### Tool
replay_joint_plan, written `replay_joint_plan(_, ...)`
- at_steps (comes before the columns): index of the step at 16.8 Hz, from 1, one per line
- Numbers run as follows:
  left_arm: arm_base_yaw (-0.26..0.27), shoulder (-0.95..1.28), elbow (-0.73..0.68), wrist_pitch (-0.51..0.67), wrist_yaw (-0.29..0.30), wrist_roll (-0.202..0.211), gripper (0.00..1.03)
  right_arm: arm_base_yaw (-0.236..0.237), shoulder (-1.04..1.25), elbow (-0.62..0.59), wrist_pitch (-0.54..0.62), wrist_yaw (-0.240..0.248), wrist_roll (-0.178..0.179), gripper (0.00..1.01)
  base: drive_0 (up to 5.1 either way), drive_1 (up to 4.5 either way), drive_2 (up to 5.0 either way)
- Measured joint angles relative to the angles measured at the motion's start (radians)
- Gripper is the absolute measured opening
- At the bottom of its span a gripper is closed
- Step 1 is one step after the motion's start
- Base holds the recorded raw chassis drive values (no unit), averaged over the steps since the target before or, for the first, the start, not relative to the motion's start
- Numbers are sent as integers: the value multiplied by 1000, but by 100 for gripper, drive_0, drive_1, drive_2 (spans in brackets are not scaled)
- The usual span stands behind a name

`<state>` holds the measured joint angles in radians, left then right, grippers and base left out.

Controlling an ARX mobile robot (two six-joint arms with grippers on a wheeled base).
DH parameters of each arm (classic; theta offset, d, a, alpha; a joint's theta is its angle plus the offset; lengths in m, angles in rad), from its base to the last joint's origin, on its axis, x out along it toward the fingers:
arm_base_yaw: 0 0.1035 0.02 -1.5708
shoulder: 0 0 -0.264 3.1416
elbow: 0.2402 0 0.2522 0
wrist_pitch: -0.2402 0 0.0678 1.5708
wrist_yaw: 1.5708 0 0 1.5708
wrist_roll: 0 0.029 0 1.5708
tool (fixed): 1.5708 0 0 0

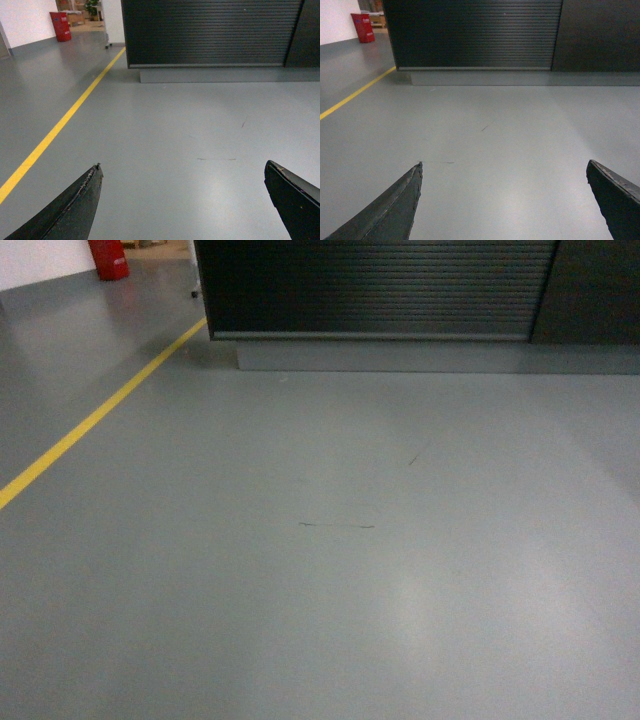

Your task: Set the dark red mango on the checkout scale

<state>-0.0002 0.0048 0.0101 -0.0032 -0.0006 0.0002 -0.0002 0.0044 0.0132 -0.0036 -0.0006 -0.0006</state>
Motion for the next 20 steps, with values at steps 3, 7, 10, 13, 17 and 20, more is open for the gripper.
replay_joint_plan(3,0,0,0,0,0,0,98,0,0,0,0,0,0,98,0,0,0)
replay_joint_plan(7,0,0,0,0,0,0,98,0,0,0,0,0,0,98,0,0,0)
replay_joint_plan(10,0,0,0,0,0,0,98,0,0,0,0,0,0,98,0,0,0)
replay_joint_plan(13,0,0,0,0,0,0,98,0,0,0,0,0,0,98,0,0,0)
replay_joint_plan(17,0,0,0,0,0,0,98,0,0,0,0,0,0,98,0,0,0)
replay_joint_plan(20,0,0,0,0,0,0,98,0,0,0,0,0,0,98,0,0,0)
